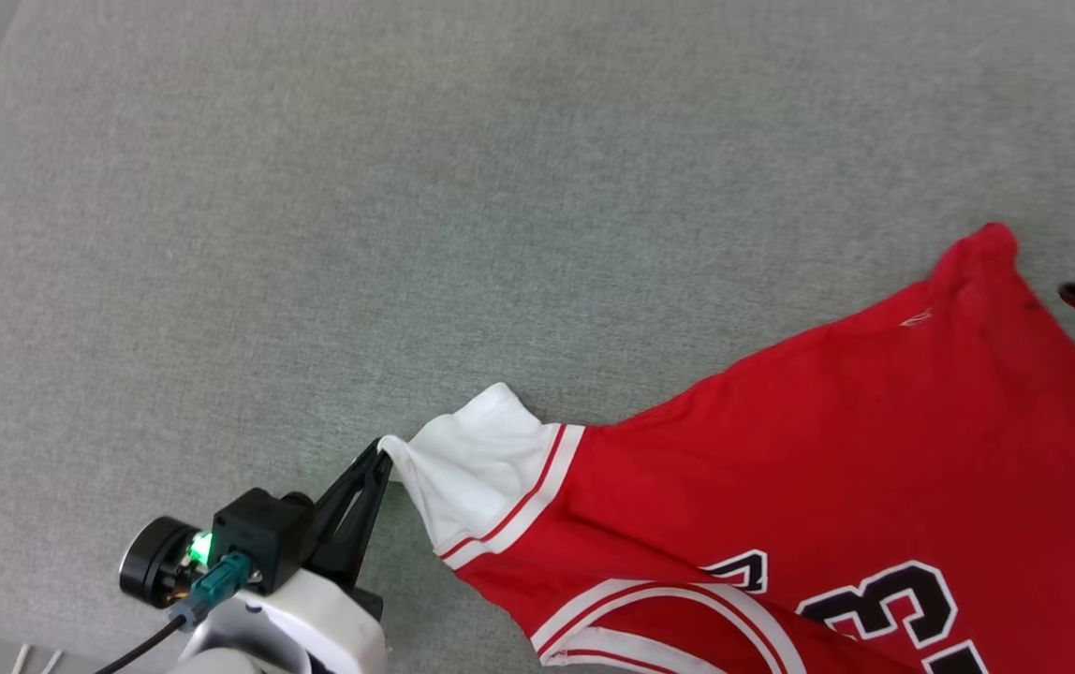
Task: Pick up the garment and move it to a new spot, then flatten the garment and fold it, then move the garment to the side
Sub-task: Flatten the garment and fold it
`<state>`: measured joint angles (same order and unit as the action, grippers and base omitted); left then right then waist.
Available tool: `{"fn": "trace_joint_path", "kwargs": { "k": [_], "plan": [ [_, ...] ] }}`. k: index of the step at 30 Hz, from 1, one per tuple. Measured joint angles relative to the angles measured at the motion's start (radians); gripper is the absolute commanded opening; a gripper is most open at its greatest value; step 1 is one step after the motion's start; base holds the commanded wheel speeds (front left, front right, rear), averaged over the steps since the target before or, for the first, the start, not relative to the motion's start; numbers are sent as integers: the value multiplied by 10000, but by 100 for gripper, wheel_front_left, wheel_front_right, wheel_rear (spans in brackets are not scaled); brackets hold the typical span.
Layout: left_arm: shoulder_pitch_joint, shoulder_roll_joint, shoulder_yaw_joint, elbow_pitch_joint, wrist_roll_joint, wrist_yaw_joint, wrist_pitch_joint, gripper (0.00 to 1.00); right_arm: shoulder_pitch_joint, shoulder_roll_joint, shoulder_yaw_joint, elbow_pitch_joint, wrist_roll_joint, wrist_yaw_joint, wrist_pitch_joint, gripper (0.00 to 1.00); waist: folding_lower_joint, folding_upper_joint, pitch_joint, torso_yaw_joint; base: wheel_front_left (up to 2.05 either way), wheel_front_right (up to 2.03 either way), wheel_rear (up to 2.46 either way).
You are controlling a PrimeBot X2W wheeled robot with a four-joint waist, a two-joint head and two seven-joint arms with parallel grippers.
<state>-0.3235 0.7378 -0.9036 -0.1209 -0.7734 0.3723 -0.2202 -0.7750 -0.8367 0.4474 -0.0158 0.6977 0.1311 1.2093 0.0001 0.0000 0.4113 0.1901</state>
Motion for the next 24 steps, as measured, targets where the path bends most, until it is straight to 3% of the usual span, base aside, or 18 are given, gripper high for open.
{"fn": "trace_joint_path", "kwargs": {
  "k": [6, 12, 13, 18, 24],
  "plan": [
    [-316, -240, 27, 151, 123, -109, -65, 0, -777, 1001, 800, 1607, -449, 0, -763, 100, 0, 0, 565, 328, 0, 0, 0],
    [-339, -297, 82, 213, 125, -71, -125, 0, -813, 928, 1668, 2219, -387, -2, -1338, 100, -1, 0, 741, 530, 0, 0, 0],
    [-337, -320, 77, 224, 125, -65, -132, 0, -812, 890, 1737, 2328, -257, -2, -1521, 0, 0, 0, 719, 535, 0, 0, 0],
    [-265, -359, 75, 326, 107, -27, -176, 0, -814, 700, 2307, 2514, -84, 0, -2836, 0, 0, 0, 403, 455, 0, 0, 0],
    [-181, -174, 42, 324, 272, 63, -201, 0, -842, 240, 2692, 1870, 272, 0, -4943, 0, 0, 0, -483, 250, 0, 0, 0]
  ]
}}
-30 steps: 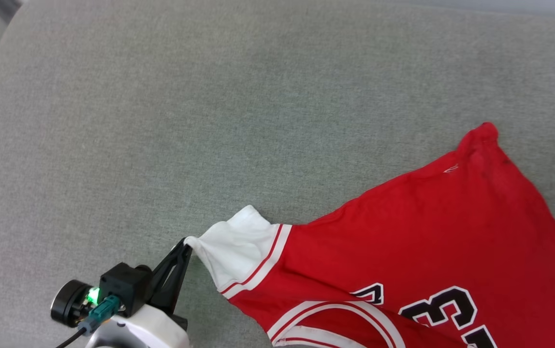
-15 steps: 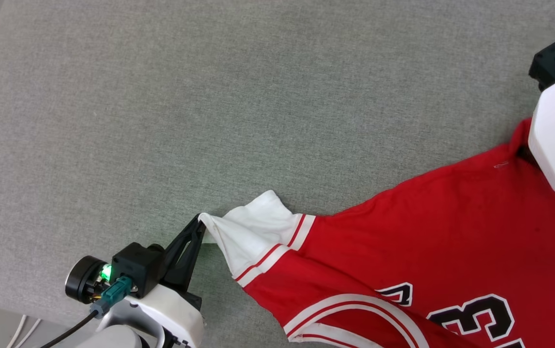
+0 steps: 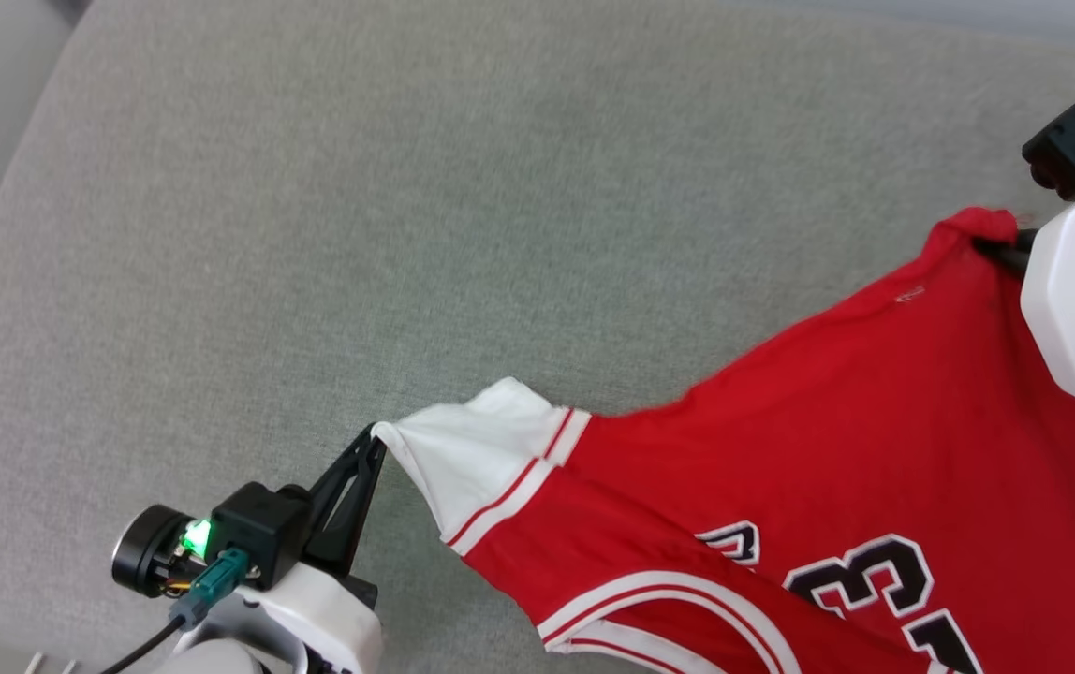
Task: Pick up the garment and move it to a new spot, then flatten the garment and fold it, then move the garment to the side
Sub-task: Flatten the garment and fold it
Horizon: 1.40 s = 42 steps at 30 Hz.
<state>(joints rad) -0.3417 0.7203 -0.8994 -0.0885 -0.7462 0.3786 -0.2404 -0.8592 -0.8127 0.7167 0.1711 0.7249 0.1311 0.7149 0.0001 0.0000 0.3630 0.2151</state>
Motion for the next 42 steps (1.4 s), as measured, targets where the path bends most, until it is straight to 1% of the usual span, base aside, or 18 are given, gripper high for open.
{"fn": "trace_joint_path", "kwargs": {
  "k": [2, 5, 7, 10, 13, 17, 22, 27, 31, 35, 42],
  "plan": [
    [-5, 138, 12, -125, 119, 36, -2, 0, 15, -194, 104, -357, 203, 2, -570, 0, 0, 0, -353, -106, 0, 0, 0],
    [-221, 330, 59, -401, 360, 82, 17, 0, 56, -382, -35, -782, 378, 2, -1453, 0, 0, 0, -834, -303, 0, 0, 0],
    [-511, 462, 184, -642, 426, 71, 90, 0, 93, -445, -226, -997, 351, 2, -1921, 0, -1, 0, -1084, -478, 0, 0, 0],
    [-1248, 616, 380, -876, 675, -38, 263, 0, 190, -443, -805, -1095, 291, 2, -2504, 0, -1, 0, -1302, -770, 0, 0, 0],
    [-2173, 617, 619, -1003, 803, -305, 474, 0, 174, -165, -1383, -1195, -17, 0, -2884, 0, -1, 0, -1372, -1033, 0, 0, 0],
    [-3680, 554, 802, -899, 1139, -800, 895, 0, -84, 364, -1964, -1285, -589, 2, -3012, 0, -1, 0, -1162, -1292, 0, 0, 0],
    [-5825, 408, 1045, -506, 1563, -1542, 1478, 0, -1049, 1168, -2786, -1051, -1398, 2, -3055, 0, -1, 0, -628, -1563, 0, 0, 0],
    [-8049, -77, 1390, 244, 1712, -2242, 1929, 0, -2499, 1931, -3302, -512, -2090, 4, -3095, 0, 0, 0, 47, -1772, 0, 0, 0],
    [-9876, -652, 1689, 1373, 1791, -2746, 1994, 0, -3914, 2466, -3488, 65, -2566, 4, -3193, 0, 0, 0, 627, -1888, 0, 0, 0],
    [-11590, -1197, 1845, 2583, 1944, -3218, 1944, 0, -5356, 2792, -3478, 855, -2970, 4, -3260, 0, 1, 0, 1169, -1986, 0, 0, 0],
    [-14386, -1843, 2023, 4343, 2332, -3956, 1708, 0, -8127, 3371, -3250, 2533, -3776, 2, -3601, 0, 1, 0, 2001, -2177, 0, 0, 0]
  ]
}}
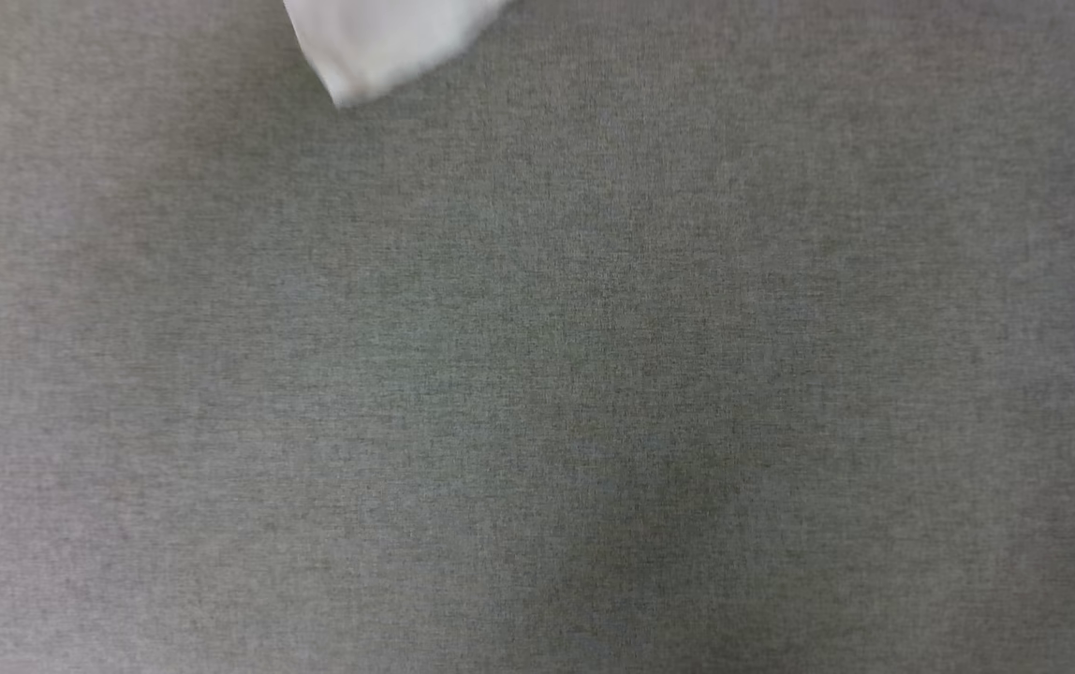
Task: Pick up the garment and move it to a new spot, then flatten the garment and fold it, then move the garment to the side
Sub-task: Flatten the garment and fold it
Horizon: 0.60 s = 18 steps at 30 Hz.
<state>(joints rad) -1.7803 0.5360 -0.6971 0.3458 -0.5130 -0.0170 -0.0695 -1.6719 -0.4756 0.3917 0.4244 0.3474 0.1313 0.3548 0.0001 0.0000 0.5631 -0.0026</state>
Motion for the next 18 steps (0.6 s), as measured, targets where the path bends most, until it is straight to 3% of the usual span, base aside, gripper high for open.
{"fn": "trace_joint_path", "kwargs": {
  "k": [9, 18],
  "plan": [
    [-1999, -523, 142, 2153, 165, -541, -709, 0, -2082, 387, 610, 1791, -278, 2, -867, 0, 0, 0, 676, 64, 0, 0, 0],
    [-881, -754, -391, 3726, -198, -953, -1429, 0, -1126, 604, 1764, 3229, 537, 2, -1563, 0, 0, 0, 578, 127, 0, 0, 0]
  ]
}}
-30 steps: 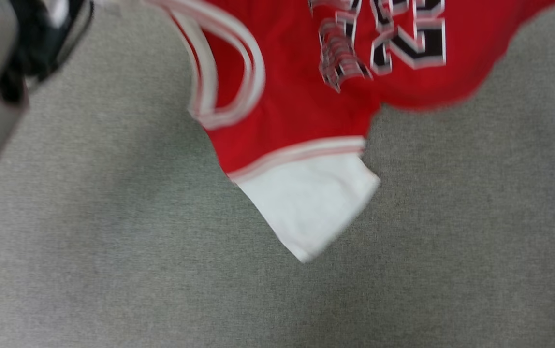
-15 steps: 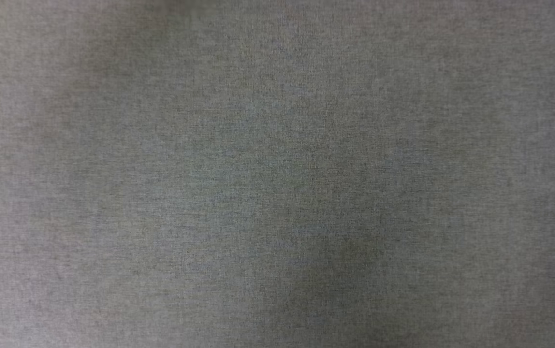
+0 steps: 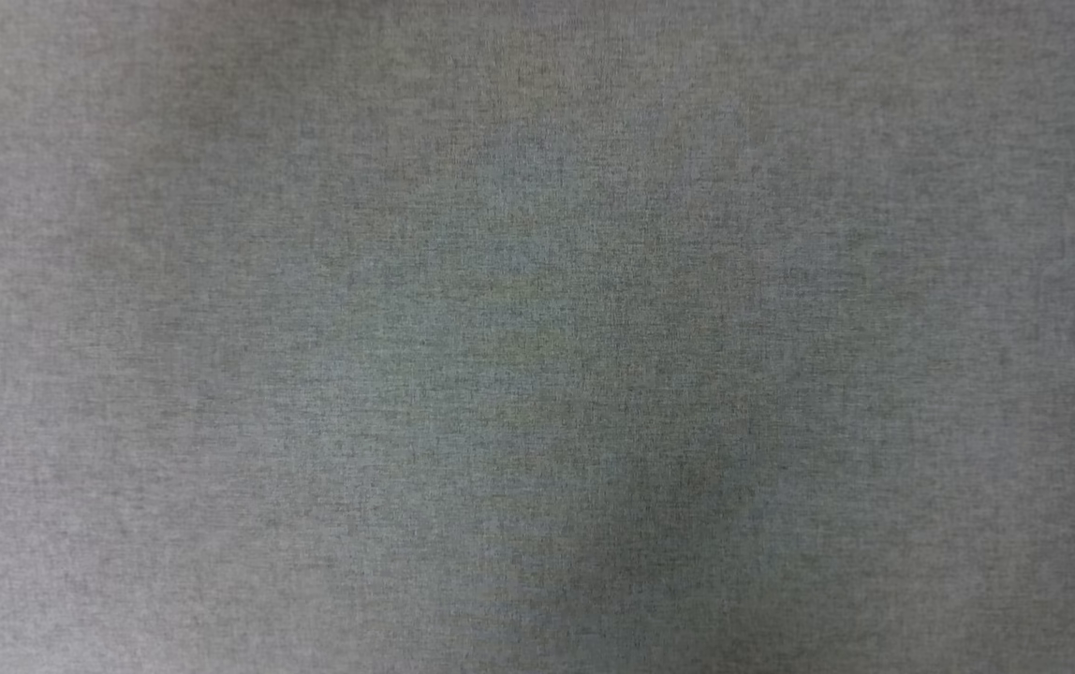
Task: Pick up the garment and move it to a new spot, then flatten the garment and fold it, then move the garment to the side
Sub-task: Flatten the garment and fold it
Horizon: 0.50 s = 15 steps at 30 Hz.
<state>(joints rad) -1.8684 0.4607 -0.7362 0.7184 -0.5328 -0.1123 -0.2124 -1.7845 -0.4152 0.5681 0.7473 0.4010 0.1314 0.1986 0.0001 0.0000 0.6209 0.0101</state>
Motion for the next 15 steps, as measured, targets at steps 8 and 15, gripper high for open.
{"fn": "trace_joint_path", "kwargs": {
  "k": [8, 15],
  "plan": [
    [2714, 27, -416, 186, -558, -111, -441, 0, 2275, 368, 1237, 523, 1200, 0, -704, 0, 0, 0, -537, -81, 0, 0, 0],
    [6109, 357, -136, -1124, -798, 90, -479, 0, 4495, 42, 2190, 431, 2119, -2, -1417, 0, -1, 0, -1201, -67, 0, 0, 0]
  ]
}}
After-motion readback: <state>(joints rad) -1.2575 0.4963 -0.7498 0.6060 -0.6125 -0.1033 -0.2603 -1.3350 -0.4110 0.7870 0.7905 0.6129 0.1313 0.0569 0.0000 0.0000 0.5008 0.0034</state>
